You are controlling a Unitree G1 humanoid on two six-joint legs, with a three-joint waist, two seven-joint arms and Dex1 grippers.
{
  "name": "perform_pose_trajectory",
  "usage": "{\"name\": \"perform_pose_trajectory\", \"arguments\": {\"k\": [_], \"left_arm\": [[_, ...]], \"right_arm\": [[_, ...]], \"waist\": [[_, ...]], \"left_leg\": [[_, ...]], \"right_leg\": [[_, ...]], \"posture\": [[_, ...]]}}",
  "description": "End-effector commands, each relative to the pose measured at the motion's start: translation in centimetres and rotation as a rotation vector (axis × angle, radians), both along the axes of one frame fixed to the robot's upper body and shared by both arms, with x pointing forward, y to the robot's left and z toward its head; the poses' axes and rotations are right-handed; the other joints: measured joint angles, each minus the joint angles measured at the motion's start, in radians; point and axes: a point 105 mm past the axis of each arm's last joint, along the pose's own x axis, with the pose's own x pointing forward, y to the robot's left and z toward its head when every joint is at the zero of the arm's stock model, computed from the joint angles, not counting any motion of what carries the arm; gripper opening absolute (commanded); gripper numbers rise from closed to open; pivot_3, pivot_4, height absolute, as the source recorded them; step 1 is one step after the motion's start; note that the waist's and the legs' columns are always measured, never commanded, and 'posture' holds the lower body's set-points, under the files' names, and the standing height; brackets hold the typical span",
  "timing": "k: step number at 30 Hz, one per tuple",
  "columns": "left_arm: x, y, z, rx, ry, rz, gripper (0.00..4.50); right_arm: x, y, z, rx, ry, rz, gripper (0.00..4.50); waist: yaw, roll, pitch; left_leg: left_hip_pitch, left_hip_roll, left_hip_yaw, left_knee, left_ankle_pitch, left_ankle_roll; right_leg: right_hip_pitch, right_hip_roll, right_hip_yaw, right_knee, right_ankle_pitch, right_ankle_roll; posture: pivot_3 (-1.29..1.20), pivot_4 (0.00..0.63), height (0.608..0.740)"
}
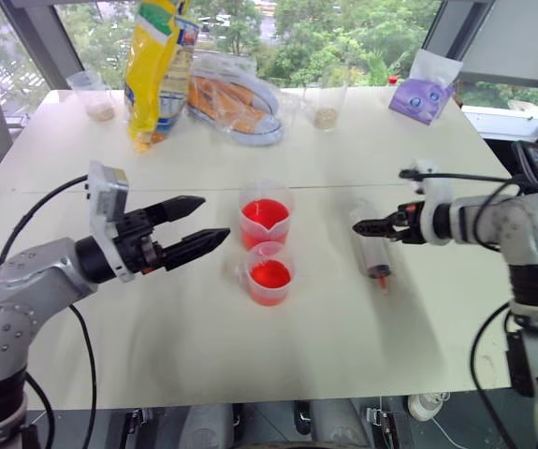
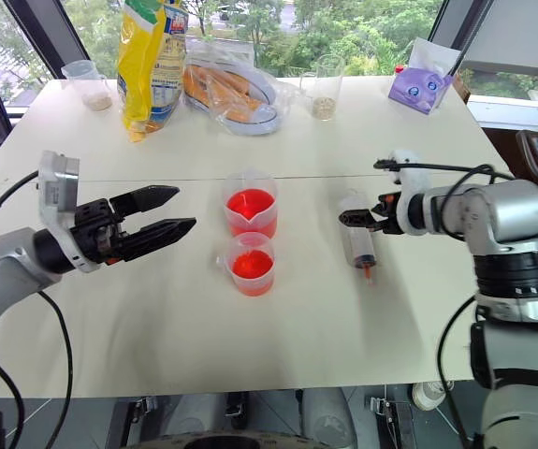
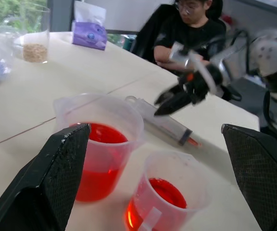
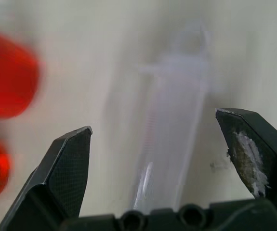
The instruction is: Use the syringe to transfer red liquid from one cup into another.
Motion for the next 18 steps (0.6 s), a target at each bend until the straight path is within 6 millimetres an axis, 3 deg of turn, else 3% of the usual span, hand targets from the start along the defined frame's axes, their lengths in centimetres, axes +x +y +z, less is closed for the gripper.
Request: {"name": "perform_pose_trajectory", "arguments": {"k": [1, 9, 18], "left_arm": [[-0.7, 0.7, 1.3, 0.006, -0.041, -0.012, 4.50], [-1.8, 2.1, 0.6, 0.096, -0.018, 0.015, 4.50], [-1.6, 2.5, 0.7, 0.111, -0.019, 0.011, 4.50]], "right_arm": [[-3.3, 2.0, 4.6, 0.018, -0.203, 0.285, 4.45], [-7.9, 0.5, 5.3, -0.046, -0.245, 0.481, 4.45], [-8.3, 0.2, 4.6, -0.058, -0.257, 0.464, 4.45]], "waist": [[0.000, 0.000, 0.000], [0.003, -0.001, 0.000], [0.002, -0.001, 0.000]], "left_leg": [[0.000, 0.000, 0.000, 0.000, 0.000, 0.000], [0.001, 0.000, 0.002, 0.000, 0.000, 0.000], [0.002, 0.001, 0.001, 0.001, 0.000, 0.000]], "right_leg": [[0.000, 0.000, 0.000, 0.000, 0.000, 0.001], [0.001, -0.001, 0.000, -0.001, -0.003, -0.003], [0.001, -0.004, 0.000, -0.001, -0.004, -0.005]], "posture": [[0.00, 0.150, 0.740], [0.00, 0.150, 0.740], [0.00, 0.150, 0.740]]}}
